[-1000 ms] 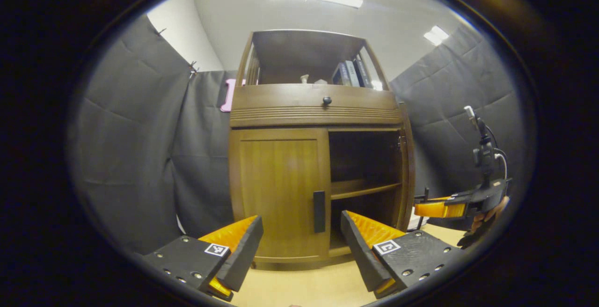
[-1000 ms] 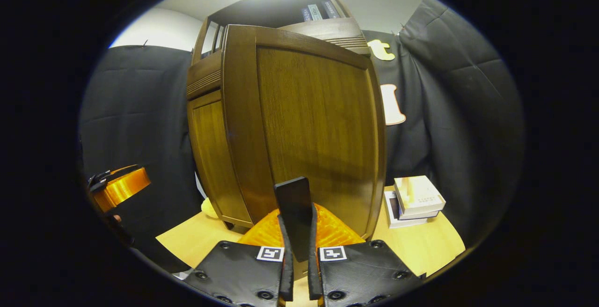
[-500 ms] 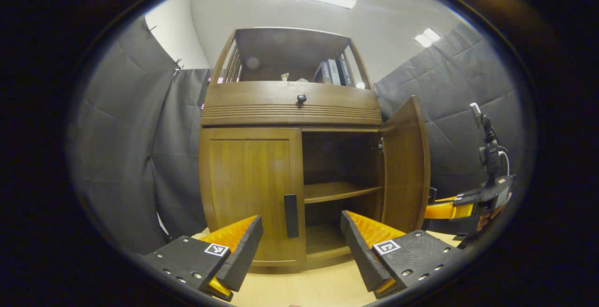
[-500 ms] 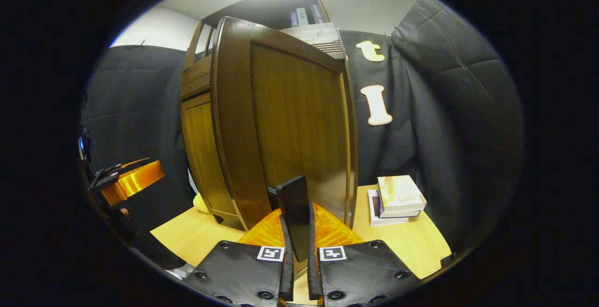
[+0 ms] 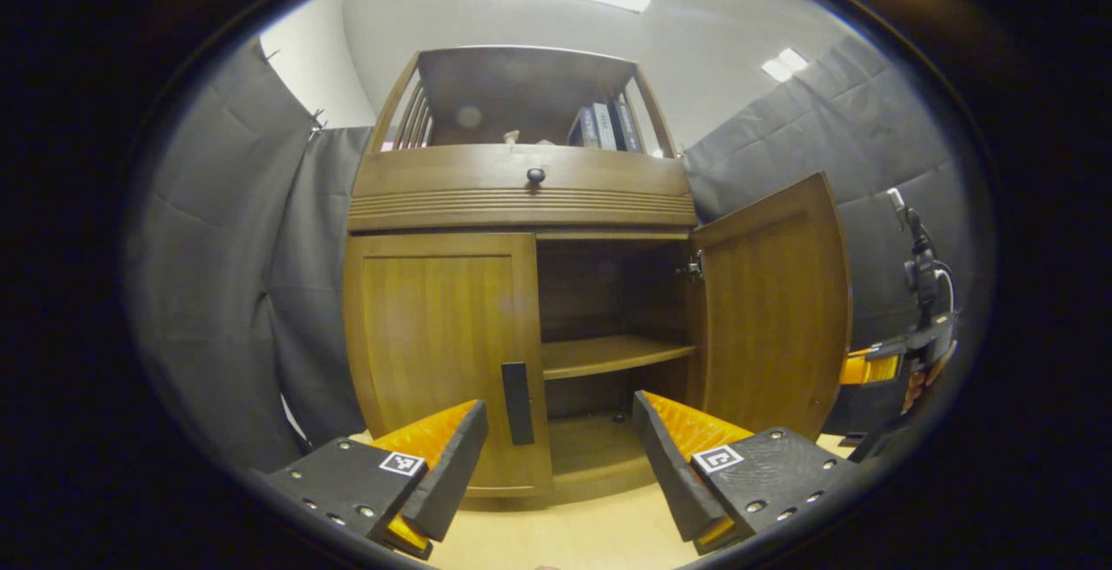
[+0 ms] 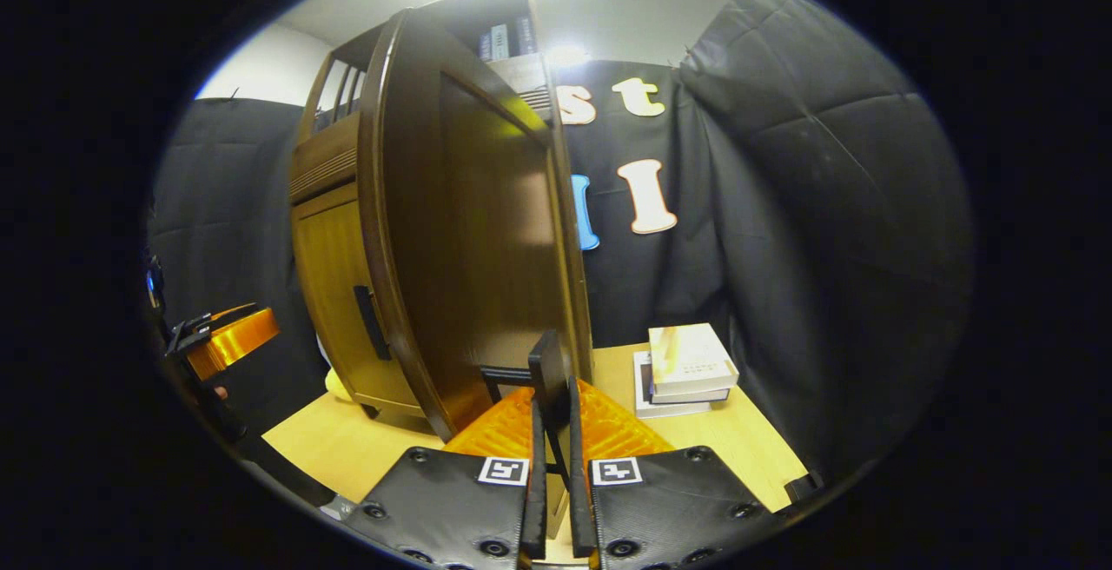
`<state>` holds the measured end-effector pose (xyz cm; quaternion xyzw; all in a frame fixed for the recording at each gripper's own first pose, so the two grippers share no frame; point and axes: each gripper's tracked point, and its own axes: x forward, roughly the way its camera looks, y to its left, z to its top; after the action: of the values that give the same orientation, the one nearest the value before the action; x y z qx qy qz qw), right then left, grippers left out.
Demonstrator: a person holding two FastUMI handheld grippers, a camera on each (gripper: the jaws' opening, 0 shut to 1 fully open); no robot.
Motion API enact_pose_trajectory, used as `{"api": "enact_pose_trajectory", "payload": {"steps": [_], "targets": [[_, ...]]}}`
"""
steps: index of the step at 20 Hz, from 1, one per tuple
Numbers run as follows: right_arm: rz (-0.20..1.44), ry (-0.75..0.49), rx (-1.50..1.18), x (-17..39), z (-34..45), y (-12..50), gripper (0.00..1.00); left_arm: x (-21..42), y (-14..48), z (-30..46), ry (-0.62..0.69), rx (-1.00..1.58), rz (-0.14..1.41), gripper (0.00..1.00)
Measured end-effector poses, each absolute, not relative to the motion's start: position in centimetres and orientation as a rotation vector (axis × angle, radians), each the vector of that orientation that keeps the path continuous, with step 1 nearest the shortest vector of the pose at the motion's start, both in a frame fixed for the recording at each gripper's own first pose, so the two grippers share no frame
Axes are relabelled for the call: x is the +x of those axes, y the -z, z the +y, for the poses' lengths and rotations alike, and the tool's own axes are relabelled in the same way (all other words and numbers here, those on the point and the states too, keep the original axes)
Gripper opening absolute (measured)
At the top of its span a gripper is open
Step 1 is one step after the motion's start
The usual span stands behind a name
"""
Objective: Open the right door of the double-door shoe cabinet with the right hand, and open the left door with the left hand.
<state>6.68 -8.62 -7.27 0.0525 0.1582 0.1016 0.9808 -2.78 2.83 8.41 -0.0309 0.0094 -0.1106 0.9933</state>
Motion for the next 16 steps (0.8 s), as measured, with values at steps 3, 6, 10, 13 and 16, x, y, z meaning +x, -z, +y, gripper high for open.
{"api": "enact_pose_trajectory", "payload": {"steps": [3,6,10,13,16], "targets": [[0.318,-0.198,0.097,6.9,-9.6,7.3,0.02,-2.9,-8.3,2.8,0.216,-0.043,0.015,0.98],[0.311,-0.166,0.024,6.8,-10.8,7.1,0.07,-2.8,-8.2,2.6,0.219,-0.038,0.014,0.98],[0.258,-0.118,-0.037,5.6,-11.9,5.7,0.06,-2.8,-7.9,2.7,0.214,-0.028,0.029,0.99],[0.229,-0.018,-0.051,4.5,-14.0,4.8,0.14,-2.3,-7.8,3.0,0.200,-0.023,0.030,0.98],[0.150,0.057,-0.063,3.0,-15.6,2.5,0.63,-1.8,-7.6,3.7,0.172,-0.004,0.034,0.98]]}}
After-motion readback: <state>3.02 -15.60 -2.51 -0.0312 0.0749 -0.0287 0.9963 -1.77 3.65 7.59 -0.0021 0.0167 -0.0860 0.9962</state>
